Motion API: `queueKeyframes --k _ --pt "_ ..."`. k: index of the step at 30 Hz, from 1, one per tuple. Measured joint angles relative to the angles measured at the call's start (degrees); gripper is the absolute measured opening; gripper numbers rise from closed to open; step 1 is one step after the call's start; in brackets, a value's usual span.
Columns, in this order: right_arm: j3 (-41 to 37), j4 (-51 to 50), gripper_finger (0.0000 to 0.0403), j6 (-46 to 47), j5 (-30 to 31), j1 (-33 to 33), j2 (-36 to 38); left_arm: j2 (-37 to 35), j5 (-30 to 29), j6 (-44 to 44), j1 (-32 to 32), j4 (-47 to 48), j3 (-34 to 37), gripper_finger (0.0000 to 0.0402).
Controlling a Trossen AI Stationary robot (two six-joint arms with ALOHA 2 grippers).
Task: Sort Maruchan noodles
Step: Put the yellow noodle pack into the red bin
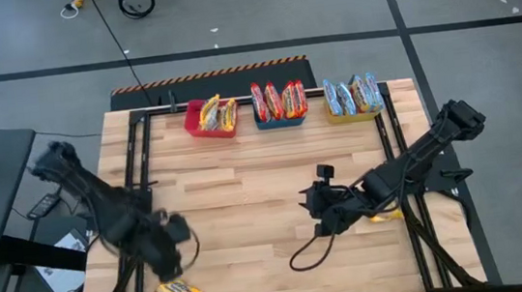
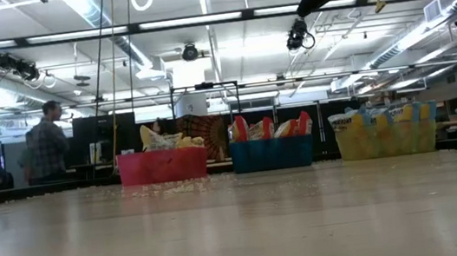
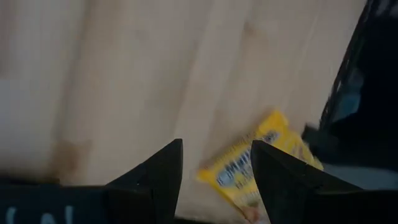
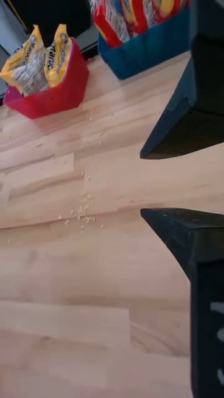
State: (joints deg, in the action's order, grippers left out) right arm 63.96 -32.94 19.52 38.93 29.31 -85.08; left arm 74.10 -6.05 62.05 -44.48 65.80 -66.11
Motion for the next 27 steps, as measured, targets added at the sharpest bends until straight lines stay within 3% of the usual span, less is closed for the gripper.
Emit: queueKeyframes --k 7,12,18,27 --pt "0.0 3.8 0.0144 -1.1 -0.4 2.0 0.0 10.4 4.9 14.1 -6.2 -7.1 0.0 0.0201" --pt "0.0 4.8 0.0144 -2.0 -5.0 3.2 0.0 17.5 13.7 15.0 -6.3 -12.2 0.0 0.0231" --pt "0.0 4.8 0.0145 -0.9 -6.9 5.6 0.0 24.0 18.3 2.7 -6.3 -12.9 0.0 0.0257" --pt "0.0 4.9 0.0144 1.3 -5.6 8.5 0.0 27.9 21.4 -15.1 -4.4 -11.1 1.2 0.0240"
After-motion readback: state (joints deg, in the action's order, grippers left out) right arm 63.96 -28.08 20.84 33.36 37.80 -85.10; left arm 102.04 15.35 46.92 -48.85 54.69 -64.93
